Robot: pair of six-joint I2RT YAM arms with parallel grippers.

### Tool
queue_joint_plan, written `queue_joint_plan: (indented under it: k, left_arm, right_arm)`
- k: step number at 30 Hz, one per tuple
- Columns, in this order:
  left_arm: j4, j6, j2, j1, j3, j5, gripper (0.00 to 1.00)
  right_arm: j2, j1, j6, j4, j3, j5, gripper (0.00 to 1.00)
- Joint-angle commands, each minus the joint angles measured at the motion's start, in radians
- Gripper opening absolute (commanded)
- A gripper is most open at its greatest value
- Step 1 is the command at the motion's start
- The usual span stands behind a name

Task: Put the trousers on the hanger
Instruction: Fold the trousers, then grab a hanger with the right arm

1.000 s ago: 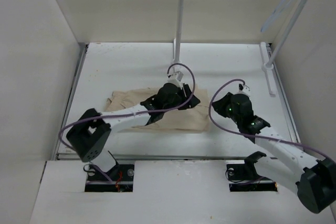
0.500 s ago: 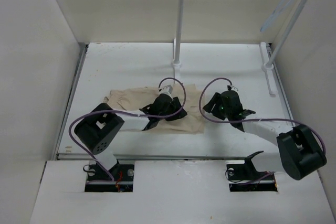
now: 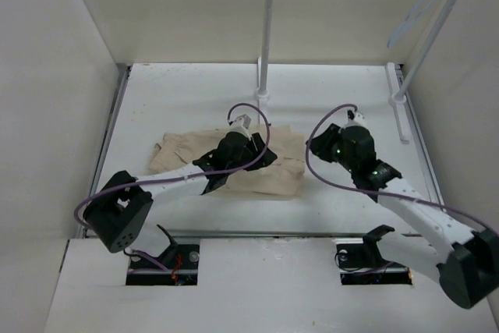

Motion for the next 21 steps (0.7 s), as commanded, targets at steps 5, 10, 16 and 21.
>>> queue_joint_plan:
  k: [5, 10, 16, 21]
  left_arm:
    - [-0.051, 0.032, -0.102, -0.013, -0.034, -0.112, 0.43]
    - [-0.057, 0.043, -0.103, -0.066, -0.044, -0.117, 0.43]
    - [-0.043, 0.043, -0.113, -0.166, -0.075, -0.128, 0.43]
    - [-0.032, 0.047, -0.103, -0.206, -0.086, -0.117, 0.43]
  right_arm:
    - [-0.210, 0.146, -0.136, -0.279, 0.421, 0.218, 0.14]
    - [-0.035, -0.002, -0.290, -0.436, 0.809, 0.375, 0.14]
    - [0.224, -0.274, -0.348, -0.568, 1.254, 0.368, 0.16]
    - [0.446, -0.430, -0.347, -0.729, 1.622, 0.297, 0.26]
